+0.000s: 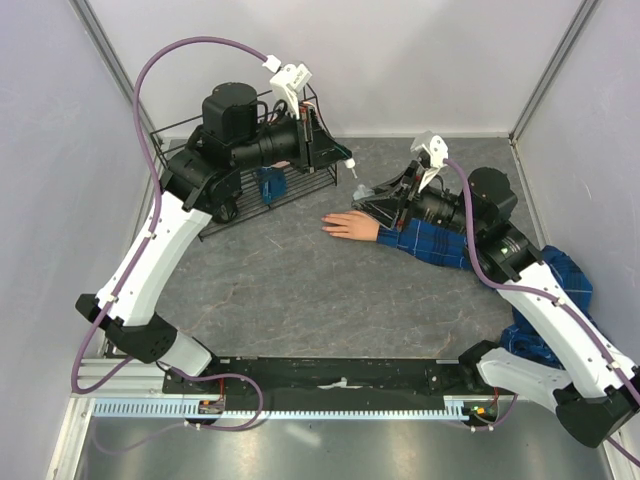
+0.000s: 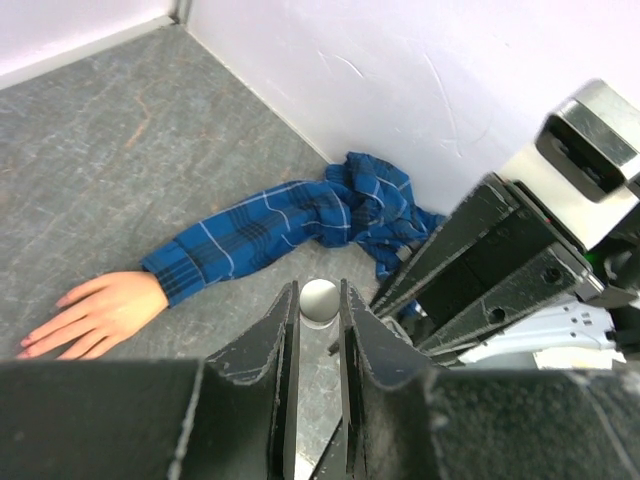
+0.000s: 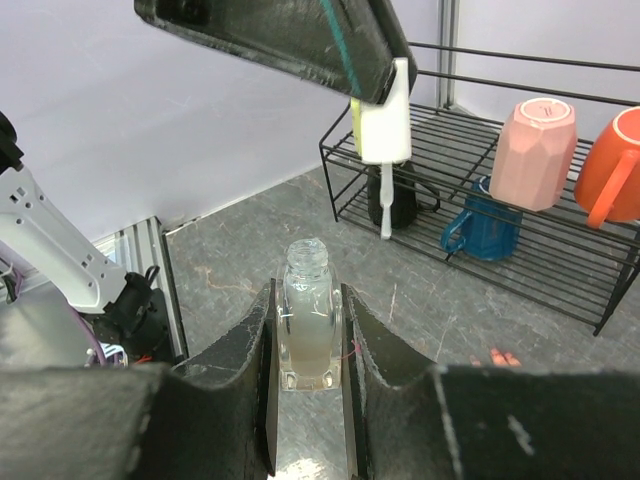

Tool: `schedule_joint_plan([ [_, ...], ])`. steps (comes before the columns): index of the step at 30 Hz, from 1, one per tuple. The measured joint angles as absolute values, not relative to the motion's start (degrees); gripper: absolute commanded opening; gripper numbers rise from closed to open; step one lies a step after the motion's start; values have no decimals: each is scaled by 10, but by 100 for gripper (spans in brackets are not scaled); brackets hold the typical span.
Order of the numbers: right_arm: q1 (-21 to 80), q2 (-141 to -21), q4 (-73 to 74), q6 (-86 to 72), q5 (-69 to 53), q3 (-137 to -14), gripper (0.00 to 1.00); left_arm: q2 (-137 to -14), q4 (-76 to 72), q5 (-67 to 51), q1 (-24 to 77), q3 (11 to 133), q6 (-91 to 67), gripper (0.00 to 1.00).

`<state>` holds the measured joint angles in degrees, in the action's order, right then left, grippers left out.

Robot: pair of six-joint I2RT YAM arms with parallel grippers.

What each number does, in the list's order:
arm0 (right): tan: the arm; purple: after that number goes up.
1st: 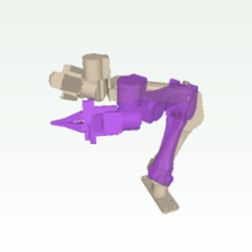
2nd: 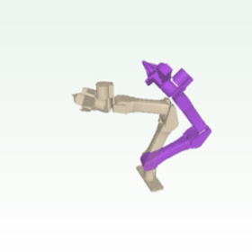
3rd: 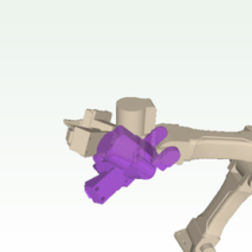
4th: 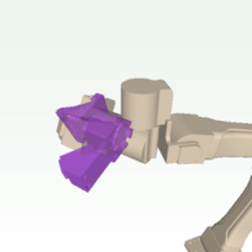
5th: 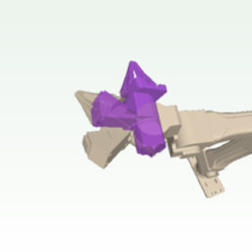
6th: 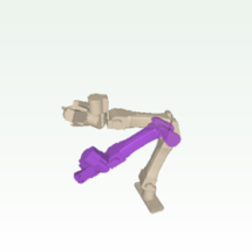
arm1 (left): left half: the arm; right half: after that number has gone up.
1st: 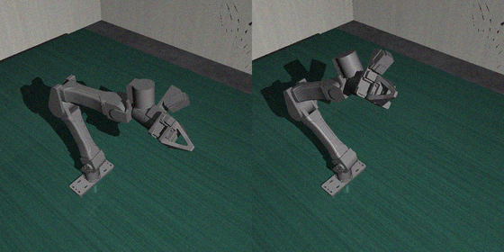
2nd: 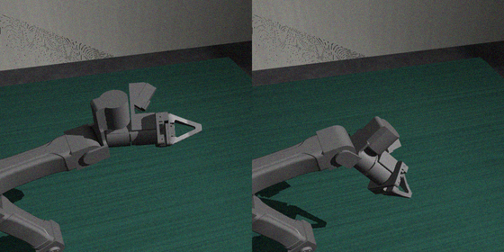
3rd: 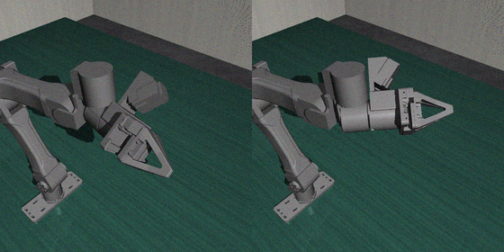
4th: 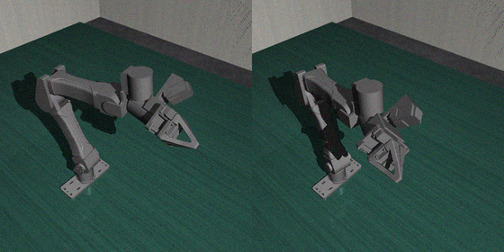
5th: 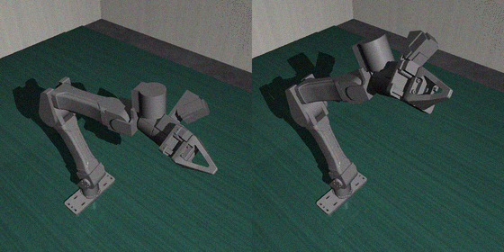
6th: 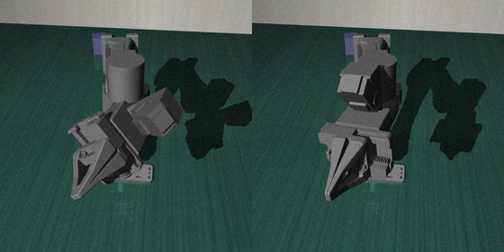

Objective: Paint the nails

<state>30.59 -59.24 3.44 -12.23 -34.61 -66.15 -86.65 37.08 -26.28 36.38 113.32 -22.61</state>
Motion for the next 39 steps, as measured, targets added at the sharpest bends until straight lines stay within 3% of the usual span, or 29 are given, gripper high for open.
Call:
schedule_joint_plan([
  [7,306,-553,42,-123,-282,-628,0,-849,314,-239,342,1070,-231,2],
  [14,306,-474,62,-122,-105,-573,0,-818,192,-224,295,898,-274,2],
  [24,306,-434,71,-117,46,-533,0,-833,-21,-215,253,661,-340,2],
  [39,306,-451,66,-101,62,-526,0,-994,-178,-253,221,636,-362,2],
])
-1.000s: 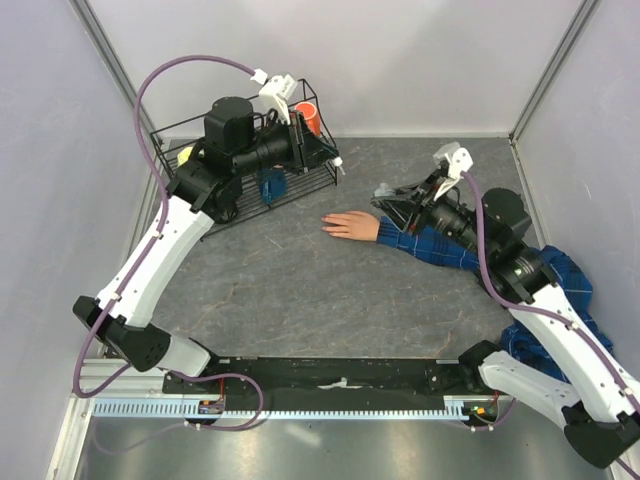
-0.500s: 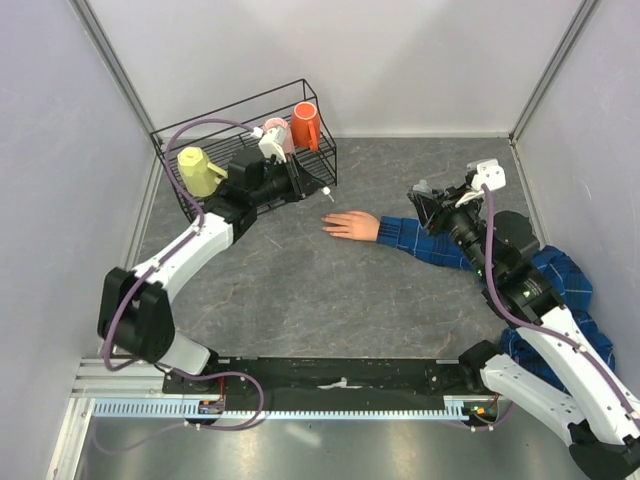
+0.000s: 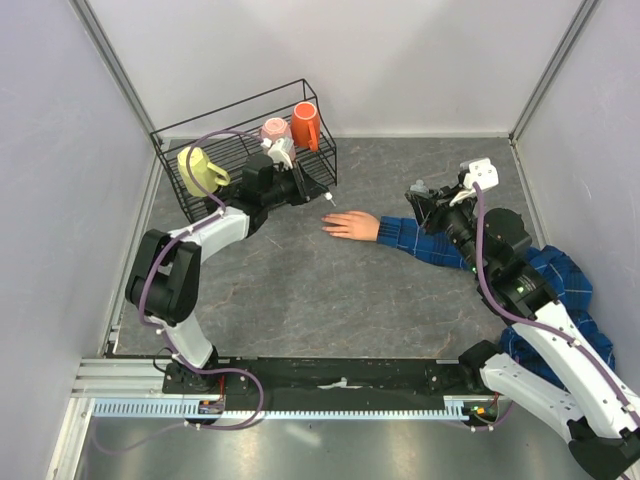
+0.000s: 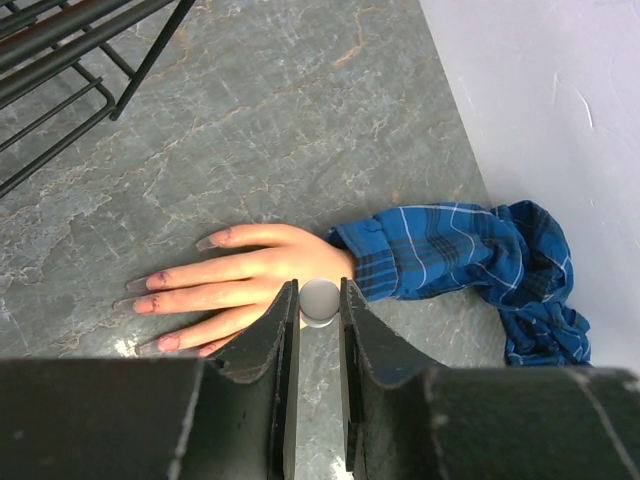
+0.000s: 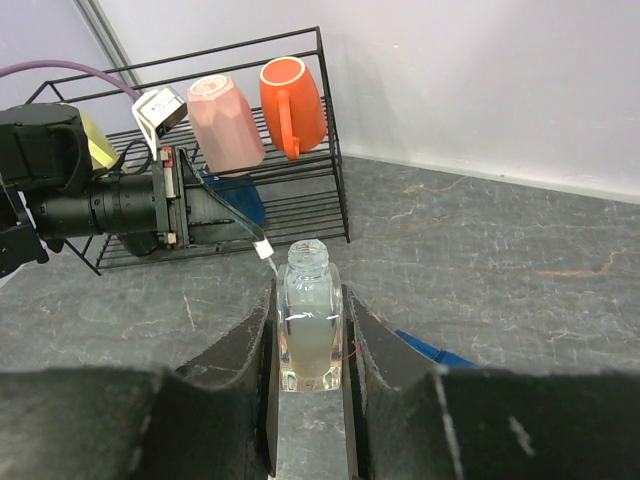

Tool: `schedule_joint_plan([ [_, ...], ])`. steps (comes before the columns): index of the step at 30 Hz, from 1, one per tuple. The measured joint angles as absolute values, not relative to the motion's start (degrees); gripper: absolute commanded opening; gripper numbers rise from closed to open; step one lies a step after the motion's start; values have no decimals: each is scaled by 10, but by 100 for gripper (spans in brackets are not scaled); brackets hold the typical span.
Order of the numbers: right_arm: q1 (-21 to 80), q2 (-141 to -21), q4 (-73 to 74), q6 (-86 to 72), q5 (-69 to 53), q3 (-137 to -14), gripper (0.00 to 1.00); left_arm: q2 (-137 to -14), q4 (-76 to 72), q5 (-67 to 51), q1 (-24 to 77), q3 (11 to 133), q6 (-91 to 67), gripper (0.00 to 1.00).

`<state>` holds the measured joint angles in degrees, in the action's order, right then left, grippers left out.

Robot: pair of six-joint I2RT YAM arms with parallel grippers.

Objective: Paint the nails

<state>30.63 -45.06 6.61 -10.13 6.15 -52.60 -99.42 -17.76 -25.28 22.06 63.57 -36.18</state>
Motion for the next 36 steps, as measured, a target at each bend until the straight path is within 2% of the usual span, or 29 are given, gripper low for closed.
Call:
schedule_joint_plan([
  [17,306,-456,56,-100,53,-504,0,-1005,-216,-238,205,523,-360,2],
  [36,306,-462,56,-96,46,-504,0,-1056,-281,-226,184,530,-360,2],
])
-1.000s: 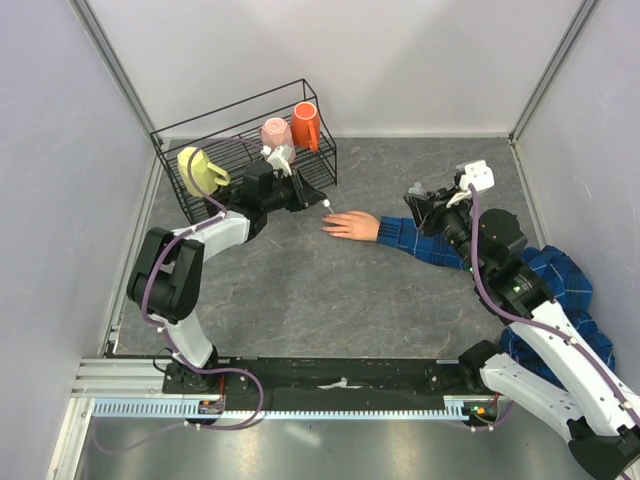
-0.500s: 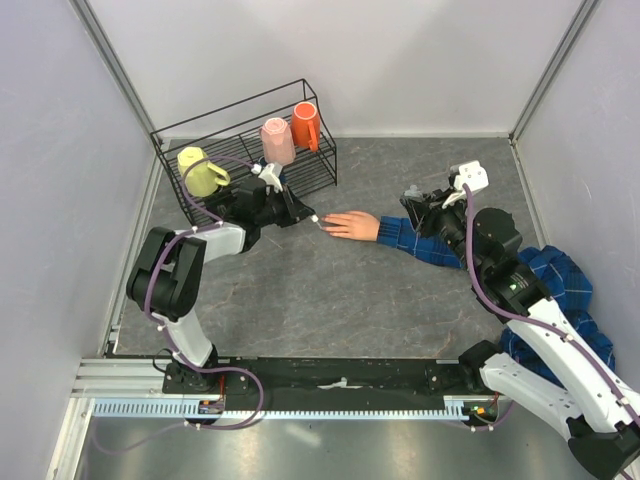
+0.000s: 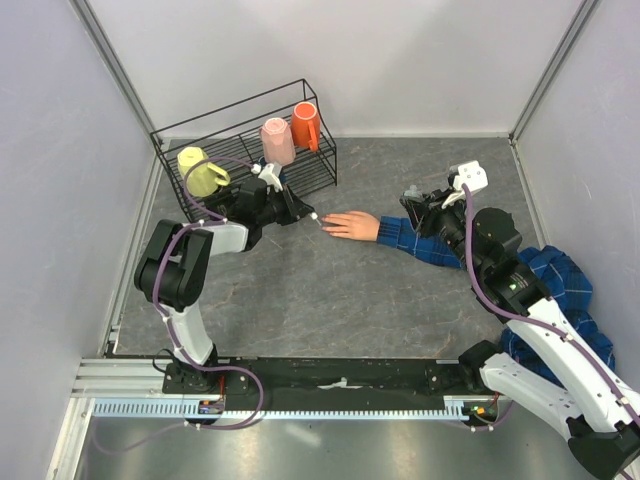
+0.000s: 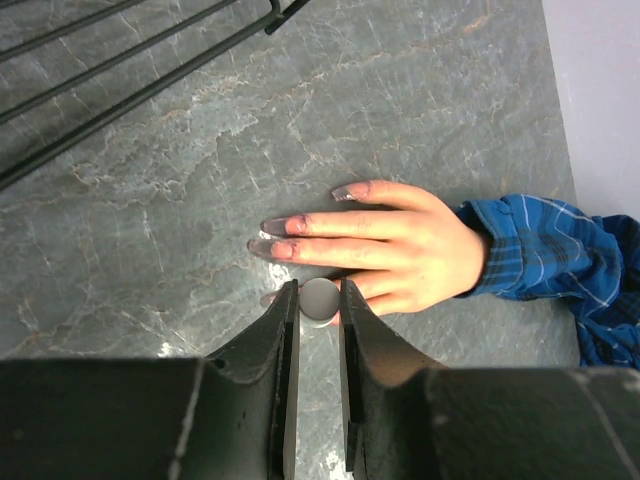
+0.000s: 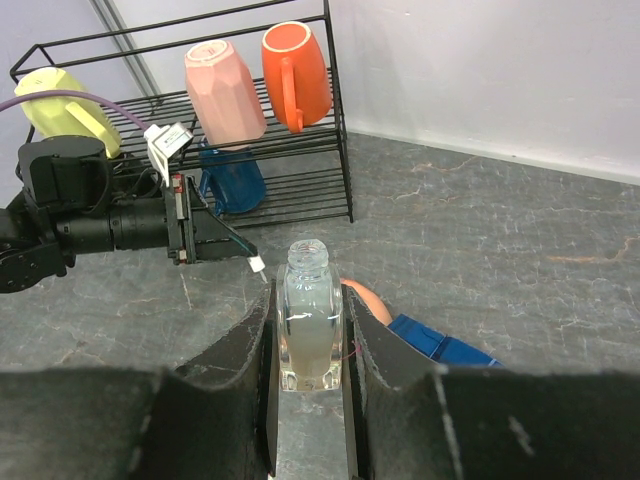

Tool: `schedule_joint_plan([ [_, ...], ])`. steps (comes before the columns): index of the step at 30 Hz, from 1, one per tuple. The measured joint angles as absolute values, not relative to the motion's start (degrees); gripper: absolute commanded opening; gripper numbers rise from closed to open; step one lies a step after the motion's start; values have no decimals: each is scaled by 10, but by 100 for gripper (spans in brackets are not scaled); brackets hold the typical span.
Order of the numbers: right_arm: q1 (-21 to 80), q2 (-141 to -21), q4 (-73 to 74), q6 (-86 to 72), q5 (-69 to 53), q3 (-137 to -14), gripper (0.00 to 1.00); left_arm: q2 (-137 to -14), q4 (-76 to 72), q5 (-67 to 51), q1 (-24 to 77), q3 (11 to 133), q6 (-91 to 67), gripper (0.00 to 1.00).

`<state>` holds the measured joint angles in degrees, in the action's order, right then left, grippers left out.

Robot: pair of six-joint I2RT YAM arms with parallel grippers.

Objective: Paint the nails

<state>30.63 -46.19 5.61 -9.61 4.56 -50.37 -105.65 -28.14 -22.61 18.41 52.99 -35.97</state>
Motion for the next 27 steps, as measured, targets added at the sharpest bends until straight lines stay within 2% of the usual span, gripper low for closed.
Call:
schedule_joint_plan([
  [10,306,-462,56,-96,45,-504,0,-1068,-295,-225,183,537,-360,2],
  [27,306,-459,56,-96,32,-500,0,-1075,-410,-183,189,484,-362,2],
])
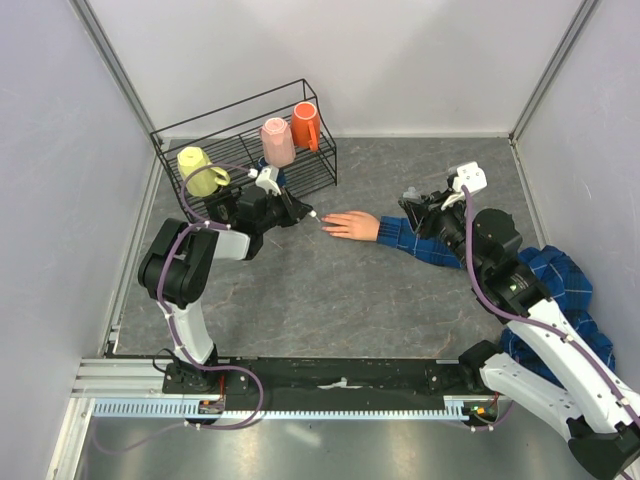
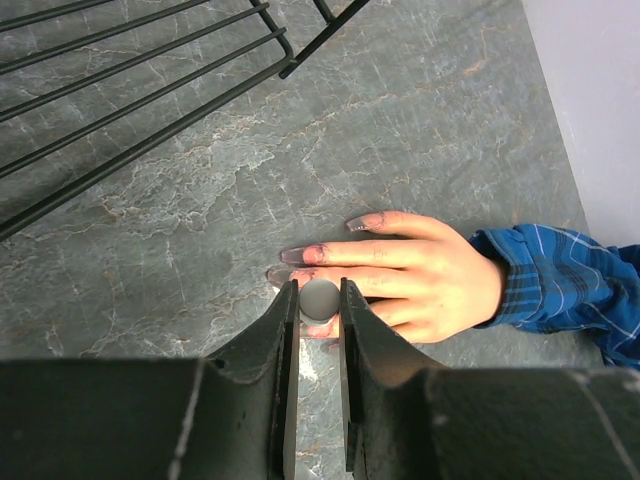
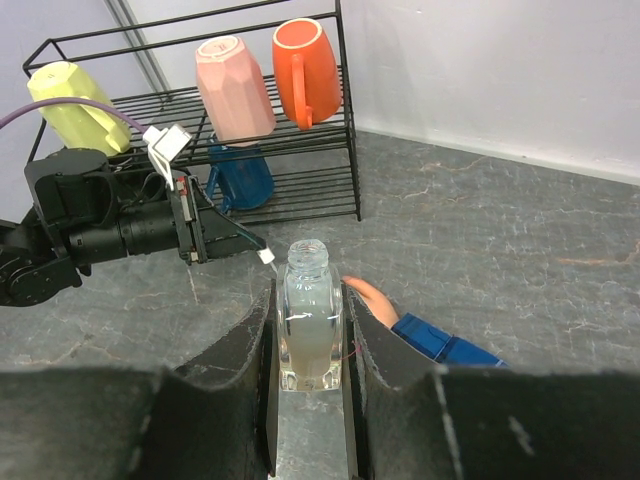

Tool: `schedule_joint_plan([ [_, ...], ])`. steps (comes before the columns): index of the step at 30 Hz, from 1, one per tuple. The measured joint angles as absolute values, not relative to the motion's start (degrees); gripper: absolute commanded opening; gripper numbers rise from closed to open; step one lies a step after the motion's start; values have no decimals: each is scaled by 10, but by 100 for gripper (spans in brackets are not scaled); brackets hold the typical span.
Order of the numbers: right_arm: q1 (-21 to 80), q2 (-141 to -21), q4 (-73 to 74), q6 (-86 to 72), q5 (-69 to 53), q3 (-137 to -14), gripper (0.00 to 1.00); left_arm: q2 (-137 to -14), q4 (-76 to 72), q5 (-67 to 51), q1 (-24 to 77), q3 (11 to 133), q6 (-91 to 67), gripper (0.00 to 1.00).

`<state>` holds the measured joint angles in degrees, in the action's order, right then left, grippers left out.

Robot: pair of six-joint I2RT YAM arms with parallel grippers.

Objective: Paint the nails

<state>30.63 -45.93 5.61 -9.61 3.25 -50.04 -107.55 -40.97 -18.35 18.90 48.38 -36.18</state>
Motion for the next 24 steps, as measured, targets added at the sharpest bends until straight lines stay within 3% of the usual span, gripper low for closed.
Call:
schedule_joint_plan([
  [24,306,-450,56,-96,11,-500,0,-1042,-470,-96,240,418,-361,2],
])
